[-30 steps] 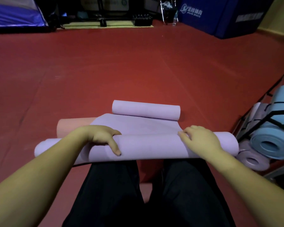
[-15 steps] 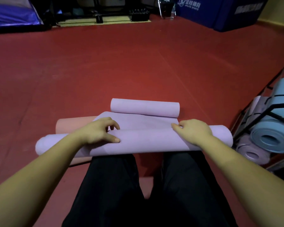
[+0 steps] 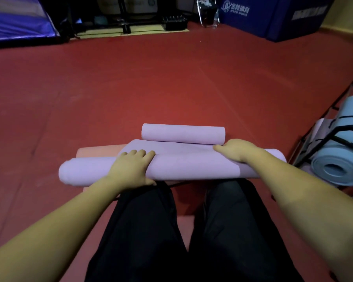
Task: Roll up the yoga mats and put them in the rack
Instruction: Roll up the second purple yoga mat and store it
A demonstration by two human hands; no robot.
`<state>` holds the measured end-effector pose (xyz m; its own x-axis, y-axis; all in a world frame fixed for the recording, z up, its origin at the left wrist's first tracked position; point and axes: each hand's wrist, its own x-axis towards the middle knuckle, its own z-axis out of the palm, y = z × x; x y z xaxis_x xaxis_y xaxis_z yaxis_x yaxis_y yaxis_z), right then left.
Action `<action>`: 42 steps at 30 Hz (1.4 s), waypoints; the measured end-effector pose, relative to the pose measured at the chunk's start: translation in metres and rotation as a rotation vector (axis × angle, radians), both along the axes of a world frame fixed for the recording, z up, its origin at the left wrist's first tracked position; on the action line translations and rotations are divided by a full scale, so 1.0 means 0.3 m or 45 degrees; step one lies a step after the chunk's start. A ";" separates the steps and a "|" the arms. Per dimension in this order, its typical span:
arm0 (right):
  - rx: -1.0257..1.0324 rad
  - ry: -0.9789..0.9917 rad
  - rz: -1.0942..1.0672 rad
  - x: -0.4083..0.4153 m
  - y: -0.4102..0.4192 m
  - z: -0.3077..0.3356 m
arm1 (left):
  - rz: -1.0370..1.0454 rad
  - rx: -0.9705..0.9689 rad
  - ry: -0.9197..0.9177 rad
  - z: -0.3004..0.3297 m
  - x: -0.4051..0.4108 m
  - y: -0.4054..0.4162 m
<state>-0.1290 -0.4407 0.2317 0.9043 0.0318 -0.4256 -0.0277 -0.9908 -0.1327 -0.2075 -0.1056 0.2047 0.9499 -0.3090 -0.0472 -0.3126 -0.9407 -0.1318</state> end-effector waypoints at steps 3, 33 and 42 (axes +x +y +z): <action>0.058 0.118 -0.024 -0.001 -0.002 0.039 | -0.025 -0.061 0.184 0.091 0.008 0.008; -0.122 -0.732 0.078 -0.131 0.041 -0.091 | 0.126 -0.781 0.687 0.081 0.190 0.067; -0.154 -0.350 0.103 -0.032 0.073 -0.030 | 0.008 -0.072 -0.083 -0.080 -0.003 -0.021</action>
<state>-0.1387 -0.4189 0.2227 0.9827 0.0721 -0.1704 0.0724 -0.9974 -0.0050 -0.2084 -0.1121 0.1807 0.9522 -0.3038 0.0320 -0.2994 -0.9490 -0.0985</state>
